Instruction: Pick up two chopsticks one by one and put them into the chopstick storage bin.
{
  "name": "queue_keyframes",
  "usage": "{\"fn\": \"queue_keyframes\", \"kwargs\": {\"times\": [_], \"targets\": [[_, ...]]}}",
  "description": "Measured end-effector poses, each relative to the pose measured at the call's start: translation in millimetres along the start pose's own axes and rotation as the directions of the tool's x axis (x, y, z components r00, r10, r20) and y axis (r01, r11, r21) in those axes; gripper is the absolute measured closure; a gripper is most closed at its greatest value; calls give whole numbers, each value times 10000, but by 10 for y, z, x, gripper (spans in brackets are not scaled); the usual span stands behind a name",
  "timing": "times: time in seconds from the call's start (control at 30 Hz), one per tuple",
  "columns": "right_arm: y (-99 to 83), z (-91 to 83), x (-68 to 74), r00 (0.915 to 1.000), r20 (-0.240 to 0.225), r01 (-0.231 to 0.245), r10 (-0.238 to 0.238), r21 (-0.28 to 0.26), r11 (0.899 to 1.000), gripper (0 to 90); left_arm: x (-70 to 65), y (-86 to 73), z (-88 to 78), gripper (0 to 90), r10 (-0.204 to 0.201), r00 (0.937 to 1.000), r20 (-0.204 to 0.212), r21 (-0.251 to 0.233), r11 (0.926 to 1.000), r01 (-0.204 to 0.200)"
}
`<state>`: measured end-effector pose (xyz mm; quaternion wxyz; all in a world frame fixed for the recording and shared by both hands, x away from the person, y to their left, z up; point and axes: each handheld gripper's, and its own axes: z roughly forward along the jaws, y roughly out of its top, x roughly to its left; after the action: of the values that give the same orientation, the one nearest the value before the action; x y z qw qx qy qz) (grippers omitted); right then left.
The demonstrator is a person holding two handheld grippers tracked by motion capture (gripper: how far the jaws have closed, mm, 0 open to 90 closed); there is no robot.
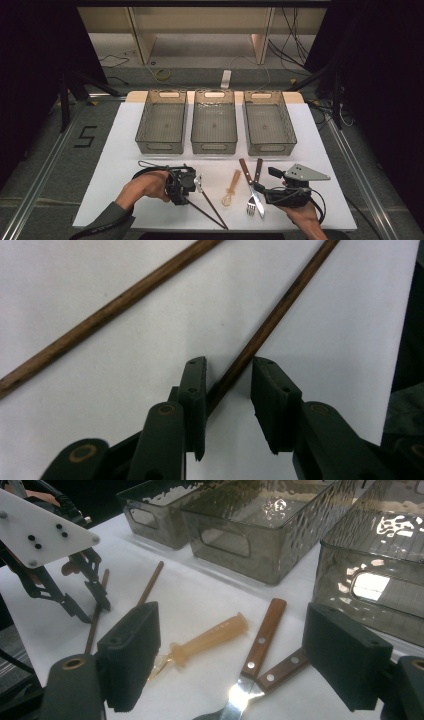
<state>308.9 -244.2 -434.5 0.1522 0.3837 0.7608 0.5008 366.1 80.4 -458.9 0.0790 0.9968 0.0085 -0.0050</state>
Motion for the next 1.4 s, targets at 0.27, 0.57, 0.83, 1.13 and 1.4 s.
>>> {"fn": "queue_keyframes", "kwargs": {"times": [0.27,0.57,0.83,1.13,1.4], "targets": [[-1,13,9,10000,-23,51,-51,83,10000,240,-65,-62,-10,701,83,10000,41,37,10000,-83],[1,19,18,9999,-61,134,-133,135,9998,241,-186,-134,-20,760,196,9997,-129,152,9997,-194],[0,26,22,9998,-85,153,-151,201,9997,241,-223,-154,-21,784,458,9989,17,224,9987,-458],[0,31,25,9997,-140,214,-211,223,9995,241,-231,-164,-22,804,775,9970,73,201,9968,-776],[0,34,30,9996,-185,197,-192,265,9995,241,-227,-171,-23,834,961,9953,152,114,9953,-963]]}}
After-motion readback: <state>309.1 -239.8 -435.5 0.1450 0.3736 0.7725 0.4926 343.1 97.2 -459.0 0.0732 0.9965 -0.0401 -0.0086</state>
